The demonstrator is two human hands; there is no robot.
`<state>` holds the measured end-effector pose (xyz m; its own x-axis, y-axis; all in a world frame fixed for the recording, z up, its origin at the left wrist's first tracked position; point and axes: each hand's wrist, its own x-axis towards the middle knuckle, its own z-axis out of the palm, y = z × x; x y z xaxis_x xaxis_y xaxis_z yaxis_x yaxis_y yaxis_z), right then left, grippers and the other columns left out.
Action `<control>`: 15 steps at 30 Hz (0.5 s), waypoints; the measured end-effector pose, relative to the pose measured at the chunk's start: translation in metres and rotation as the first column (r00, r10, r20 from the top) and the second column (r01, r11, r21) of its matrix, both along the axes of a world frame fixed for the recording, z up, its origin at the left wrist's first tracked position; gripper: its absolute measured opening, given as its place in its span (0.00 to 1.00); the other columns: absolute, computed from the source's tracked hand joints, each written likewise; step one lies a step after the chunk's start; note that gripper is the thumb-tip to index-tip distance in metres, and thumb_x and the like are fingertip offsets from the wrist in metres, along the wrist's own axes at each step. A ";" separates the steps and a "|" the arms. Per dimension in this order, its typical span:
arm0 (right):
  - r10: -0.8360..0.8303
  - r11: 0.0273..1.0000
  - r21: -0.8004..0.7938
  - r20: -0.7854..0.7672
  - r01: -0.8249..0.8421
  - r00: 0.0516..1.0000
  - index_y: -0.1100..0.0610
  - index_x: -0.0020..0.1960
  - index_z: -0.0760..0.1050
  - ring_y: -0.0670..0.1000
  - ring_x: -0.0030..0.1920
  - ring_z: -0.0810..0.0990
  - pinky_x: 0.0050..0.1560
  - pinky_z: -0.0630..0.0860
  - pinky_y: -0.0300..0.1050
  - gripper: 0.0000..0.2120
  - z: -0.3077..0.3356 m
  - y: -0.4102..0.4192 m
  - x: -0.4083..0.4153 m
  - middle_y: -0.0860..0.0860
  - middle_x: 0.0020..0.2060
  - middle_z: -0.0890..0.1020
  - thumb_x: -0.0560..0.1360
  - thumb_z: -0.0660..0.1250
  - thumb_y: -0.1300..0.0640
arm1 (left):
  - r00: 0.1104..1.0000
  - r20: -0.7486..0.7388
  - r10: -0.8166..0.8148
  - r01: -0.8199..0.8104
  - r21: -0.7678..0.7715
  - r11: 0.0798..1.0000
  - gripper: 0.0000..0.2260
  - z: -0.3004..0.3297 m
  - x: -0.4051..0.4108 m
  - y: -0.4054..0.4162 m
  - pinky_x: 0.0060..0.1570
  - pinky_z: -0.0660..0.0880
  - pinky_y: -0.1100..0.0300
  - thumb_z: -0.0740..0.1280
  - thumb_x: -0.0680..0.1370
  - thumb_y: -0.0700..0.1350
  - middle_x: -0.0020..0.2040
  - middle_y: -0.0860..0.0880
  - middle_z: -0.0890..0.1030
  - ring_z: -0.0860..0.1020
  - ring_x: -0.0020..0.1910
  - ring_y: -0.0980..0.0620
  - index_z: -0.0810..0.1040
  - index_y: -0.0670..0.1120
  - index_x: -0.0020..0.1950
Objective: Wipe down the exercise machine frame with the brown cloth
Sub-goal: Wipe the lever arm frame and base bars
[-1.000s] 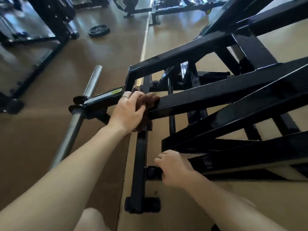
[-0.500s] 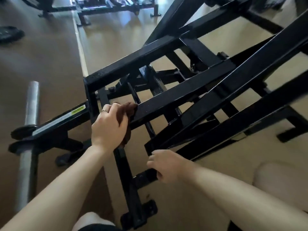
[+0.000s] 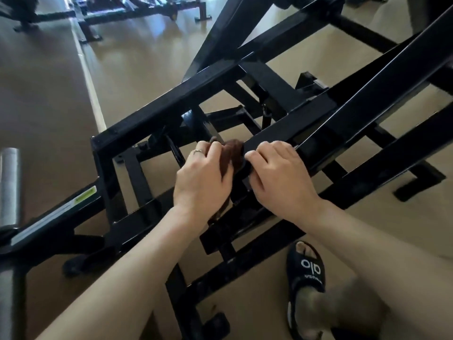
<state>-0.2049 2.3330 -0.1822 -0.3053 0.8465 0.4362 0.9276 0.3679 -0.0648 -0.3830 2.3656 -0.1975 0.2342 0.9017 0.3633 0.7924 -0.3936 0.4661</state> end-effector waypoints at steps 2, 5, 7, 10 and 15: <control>0.000 0.999 -0.038 -0.014 0.000 1.000 0.59 0.54 0.78 0.56 0.47 0.75 0.60 0.72 0.51 0.14 0.007 0.009 0.003 0.53 0.44 0.78 0.74 0.57 0.59 | 1.000 0.002 -0.027 0.027 0.005 1.000 0.15 0.004 0.014 0.010 0.40 0.82 0.46 0.61 0.82 0.53 0.55 0.47 0.76 0.79 0.47 0.46 0.74 0.46 0.63; 0.001 0.999 -0.051 -0.108 -0.006 0.994 0.58 0.53 0.78 0.54 0.46 0.74 0.57 0.72 0.49 0.14 0.013 0.018 0.010 0.52 0.43 0.77 0.72 0.58 0.58 | 0.995 0.047 -0.088 0.088 0.001 0.996 0.13 0.001 0.003 0.007 0.39 0.82 0.48 0.62 0.82 0.52 0.57 0.48 0.75 0.78 0.46 0.49 0.74 0.48 0.64; 0.034 0.999 -0.020 -0.063 -0.035 0.997 0.58 0.53 0.78 0.55 0.46 0.75 0.59 0.74 0.53 0.13 0.009 0.016 0.014 0.53 0.44 0.78 0.72 0.61 0.60 | 0.991 0.078 -0.113 0.114 -0.007 0.993 0.13 -0.004 -0.016 -0.004 0.40 0.83 0.49 0.62 0.83 0.52 0.60 0.49 0.75 0.79 0.48 0.50 0.75 0.49 0.65; 0.123 0.990 0.053 0.076 -0.127 0.989 0.59 0.56 0.79 0.57 0.48 0.77 0.60 0.75 0.56 0.15 -0.006 0.010 0.018 0.55 0.46 0.80 0.72 0.62 0.61 | 0.994 0.085 -0.075 0.080 -0.058 0.995 0.13 -0.019 -0.064 -0.024 0.39 0.83 0.50 0.62 0.83 0.52 0.62 0.52 0.74 0.80 0.48 0.51 0.75 0.50 0.66; 0.193 0.972 0.115 0.104 -0.205 0.976 0.59 0.57 0.78 0.55 0.41 0.77 0.49 0.77 0.54 0.12 -0.020 0.013 0.014 0.54 0.44 0.79 0.77 0.59 0.59 | 0.995 0.096 0.009 0.009 -0.179 0.984 0.14 -0.034 -0.149 -0.057 0.42 0.83 0.50 0.63 0.81 0.49 0.58 0.51 0.76 0.80 0.47 0.54 0.78 0.46 0.64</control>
